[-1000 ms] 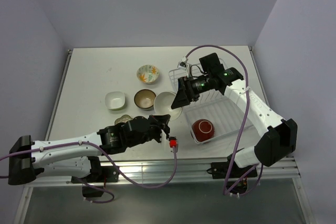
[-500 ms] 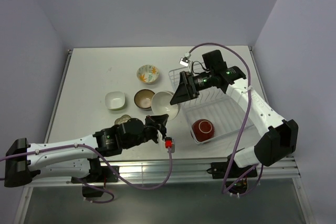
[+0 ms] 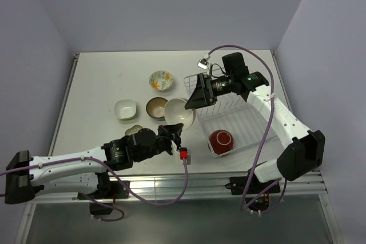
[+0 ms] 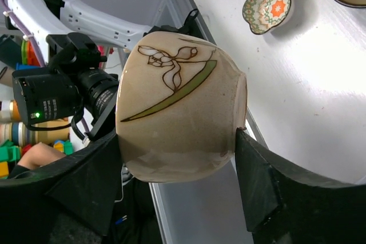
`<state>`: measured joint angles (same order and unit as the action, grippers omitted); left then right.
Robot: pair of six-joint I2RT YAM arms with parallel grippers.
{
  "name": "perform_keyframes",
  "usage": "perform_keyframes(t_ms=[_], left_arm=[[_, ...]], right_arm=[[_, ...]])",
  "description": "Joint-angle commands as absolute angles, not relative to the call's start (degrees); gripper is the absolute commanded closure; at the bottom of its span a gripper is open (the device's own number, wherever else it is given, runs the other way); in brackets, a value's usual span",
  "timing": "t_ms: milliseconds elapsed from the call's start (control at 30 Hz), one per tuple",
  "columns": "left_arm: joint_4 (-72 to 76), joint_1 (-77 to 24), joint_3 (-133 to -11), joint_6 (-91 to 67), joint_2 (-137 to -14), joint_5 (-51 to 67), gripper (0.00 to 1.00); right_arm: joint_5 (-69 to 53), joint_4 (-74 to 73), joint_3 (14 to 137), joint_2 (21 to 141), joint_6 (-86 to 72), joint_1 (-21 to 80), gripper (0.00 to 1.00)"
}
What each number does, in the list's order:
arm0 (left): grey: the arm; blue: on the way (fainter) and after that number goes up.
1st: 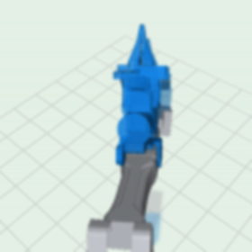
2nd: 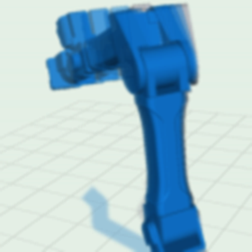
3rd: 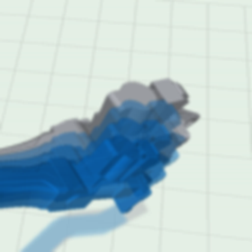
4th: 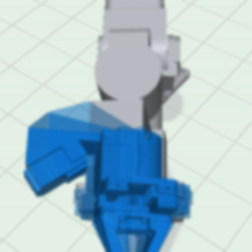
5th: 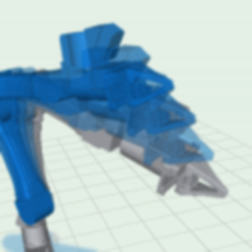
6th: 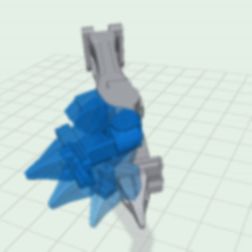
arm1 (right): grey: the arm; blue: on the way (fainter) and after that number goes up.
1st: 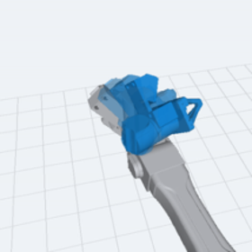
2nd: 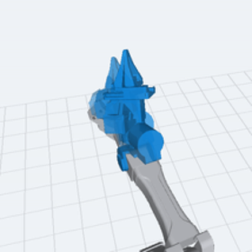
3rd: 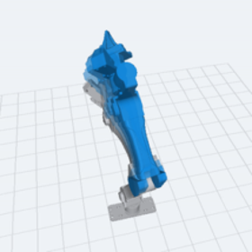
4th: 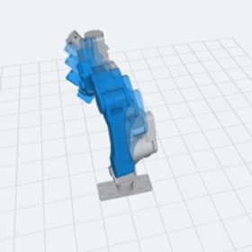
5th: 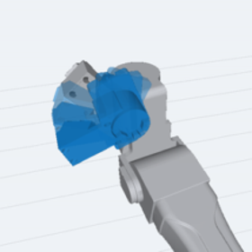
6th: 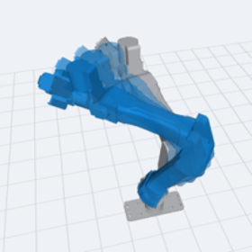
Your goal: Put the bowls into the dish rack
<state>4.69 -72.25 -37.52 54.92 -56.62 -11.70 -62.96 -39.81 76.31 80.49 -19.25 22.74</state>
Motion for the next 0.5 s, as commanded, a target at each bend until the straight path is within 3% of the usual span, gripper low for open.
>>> perform_keyframes(t_ms=[0,33,100,133,233,467], left_arm=[[6.77,-72.33,-39.55,53.97,-56.78,-12.3,1.0],[6.85,-72.33,-39.64,54.05,-56.78,-12.22,1.0],[6.68,-72.33,-39.73,53.88,-57.13,-12.13,1.0],[6.59,-72.33,-39.9,53.7,-57.3,-12.22,1.0],[6.15,-72.33,-40.08,53.88,-57.83,-12.48,0.97],[4.31,-72.33,-40.08,53.7,-58.1,-12.04,0.69]], right_arm=[[-66.53,-37.53,77.26,79.54,-20.48,22.76,0.32],[-66.53,-37.53,77.34,79.45,-19.87,22.76,0.44],[-66.53,-38.23,77.52,79.45,-19.25,22.76,0.59],[-66.62,-38.41,77.69,79.37,-18.81,22.76,0.75],[-66.53,-39.81,78.31,79.54,-16.45,22.76,1.0],[-66.1,-40.26,78.92,78.31,-14.33,22.59,1.0]])
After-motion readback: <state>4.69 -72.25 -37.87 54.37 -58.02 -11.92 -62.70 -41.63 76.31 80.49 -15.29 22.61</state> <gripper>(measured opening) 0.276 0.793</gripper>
